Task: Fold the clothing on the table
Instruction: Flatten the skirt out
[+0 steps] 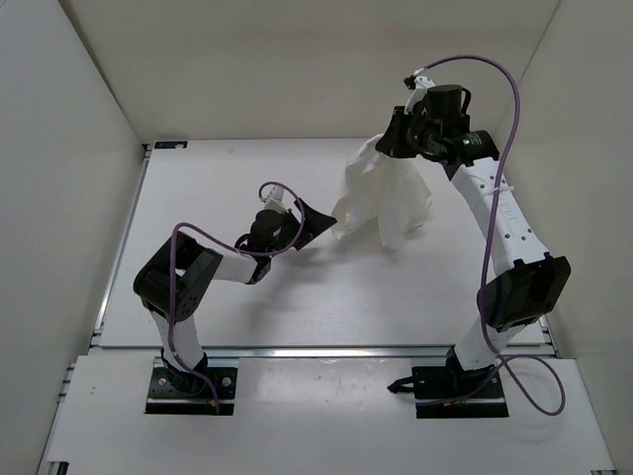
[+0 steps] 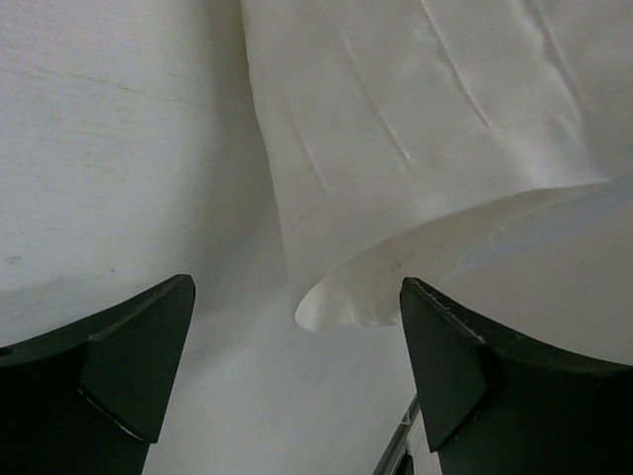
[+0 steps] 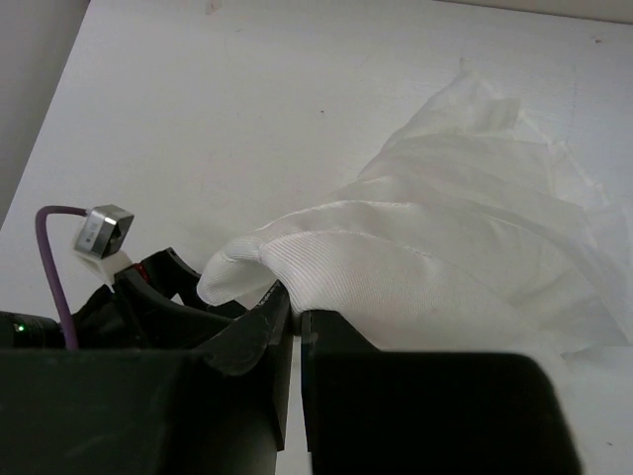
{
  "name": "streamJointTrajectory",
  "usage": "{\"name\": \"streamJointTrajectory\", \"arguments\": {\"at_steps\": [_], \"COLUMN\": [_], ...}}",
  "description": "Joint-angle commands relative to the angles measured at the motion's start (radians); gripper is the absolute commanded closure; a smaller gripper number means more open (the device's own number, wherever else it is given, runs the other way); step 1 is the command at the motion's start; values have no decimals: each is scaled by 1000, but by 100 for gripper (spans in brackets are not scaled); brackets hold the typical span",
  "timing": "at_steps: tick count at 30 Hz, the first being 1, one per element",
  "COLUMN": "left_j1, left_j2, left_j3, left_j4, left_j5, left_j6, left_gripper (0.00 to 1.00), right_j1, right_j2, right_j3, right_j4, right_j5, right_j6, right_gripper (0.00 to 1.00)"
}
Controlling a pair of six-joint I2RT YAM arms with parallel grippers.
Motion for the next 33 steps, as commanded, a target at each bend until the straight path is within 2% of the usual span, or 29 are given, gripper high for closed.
{"name": "streamJointTrajectory", "arguments": {"at_steps": [1,5,9,10,11,12,13,14,21,26,30,33], "left_j1": [-34,-60,-81,-78,-78,-71,-65,-54,43,185,242,244], "left_j2": [7,19,18,19,13,6,-5,-16,-165,-237,-297,-323], "left_j3": [56,78,133,142,150,157,159,173,255,449,596,689], "left_j4": [-20,-29,-193,-245,-302,-319,-368,-421,-659,-867,-959,-1014], "left_j5": [-43,-59,-130,-156,-162,-176,-197,-207,-329,-308,-354,-384], "left_j6": [45,63,106,106,109,126,138,160,380,620,716,770], "left_gripper": [5,11,32,46,65,75,94,100,100,100,100,100], "right_j1": [6,20,3,12,5,-9,-9,-23,-145,-259,-259,-241], "right_j2": [-63,-80,-98,-103,-101,-107,-109,-118,-183,-218,-220,-220], "right_j3": [44,15,-6,-6,-5,-2,-2,-24,-158,-262,-270,-287], "right_j4": [37,39,63,69,66,71,81,94,118,140,161,164], "right_j5": [-19,-20,-48,-54,-63,-83,-92,-126,-195,-307,-339,-338], "right_j6": [15,15,37,37,38,49,55,67,54,55,38,34], "right_gripper": [100,100,100,100,100,100,100,100,100,100,100,100]}}
